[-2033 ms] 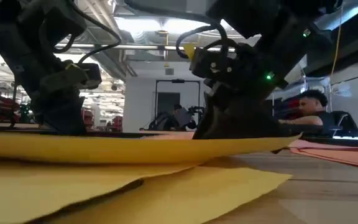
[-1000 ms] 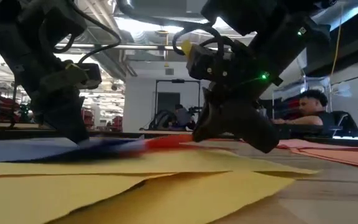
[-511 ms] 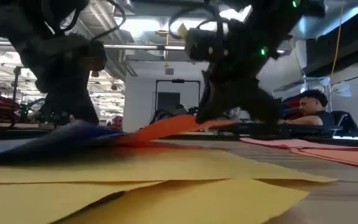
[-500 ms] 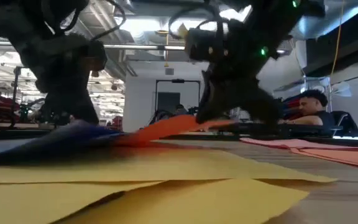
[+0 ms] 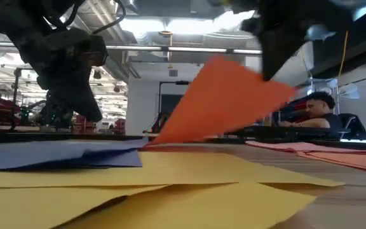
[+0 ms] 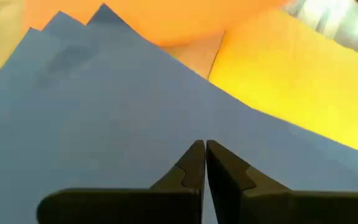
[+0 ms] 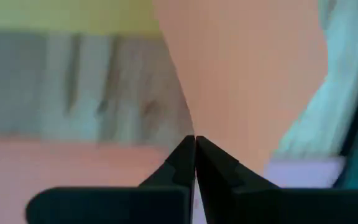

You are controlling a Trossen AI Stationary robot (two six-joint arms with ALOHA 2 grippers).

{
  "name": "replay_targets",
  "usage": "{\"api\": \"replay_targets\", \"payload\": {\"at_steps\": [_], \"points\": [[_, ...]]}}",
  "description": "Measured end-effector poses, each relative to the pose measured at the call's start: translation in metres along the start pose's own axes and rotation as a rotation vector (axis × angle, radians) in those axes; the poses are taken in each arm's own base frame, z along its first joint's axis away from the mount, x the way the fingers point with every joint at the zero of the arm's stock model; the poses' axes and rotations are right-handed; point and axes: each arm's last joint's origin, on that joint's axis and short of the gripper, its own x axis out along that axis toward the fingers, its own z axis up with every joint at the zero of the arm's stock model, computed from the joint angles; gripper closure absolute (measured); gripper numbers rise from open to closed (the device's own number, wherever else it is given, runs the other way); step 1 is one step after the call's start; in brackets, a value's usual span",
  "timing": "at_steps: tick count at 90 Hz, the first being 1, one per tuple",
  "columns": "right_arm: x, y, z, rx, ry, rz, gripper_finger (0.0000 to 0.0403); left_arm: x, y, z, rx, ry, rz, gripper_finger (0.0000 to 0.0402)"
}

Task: Organize paper
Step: Stack the orange paper on top of the orange paper

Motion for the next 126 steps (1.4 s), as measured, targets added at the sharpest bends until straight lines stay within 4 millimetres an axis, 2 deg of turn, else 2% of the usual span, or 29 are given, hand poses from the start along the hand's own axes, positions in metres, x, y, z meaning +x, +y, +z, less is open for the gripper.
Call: {"api": "replay_targets", "payload": {"at_steps": [15,23,48,63,80,95,126], "points": [[-0.024,-0.001,-0.027,0.131,0.133,0.227,0.0403,0.0,0.001,0.0,0.001,-0.003,0.006,0.0402],[-0.031,0.006,-0.036,0.175,0.214,0.352,0.0403,0.0,0.001,0.0,-0.001,-0.009,0.011,0.0402],[-0.045,0.039,-0.041,0.188,0.323,0.706,0.0403,0.0,0.001,0.0,-0.002,-0.01,0.012,0.0402],[-0.05,0.056,-0.04,0.189,0.315,0.798,0.0403,0.0,0.001,0.0,0.0,-0.01,0.012,0.0402],[-0.039,0.073,-0.041,0.228,0.347,0.852,0.0403,0.0,0.001,0.0,-0.002,-0.01,0.011,0.0402],[-0.022,0.083,-0.042,0.298,0.364,0.868,0.0403,0.0,0.001,0.0,-0.002,-0.01,0.011,0.0402],[0.001,0.088,-0.046,0.424,0.414,0.831,0.0403,0.0,0.001,0.0,-0.002,-0.009,0.011,0.0402]]}}
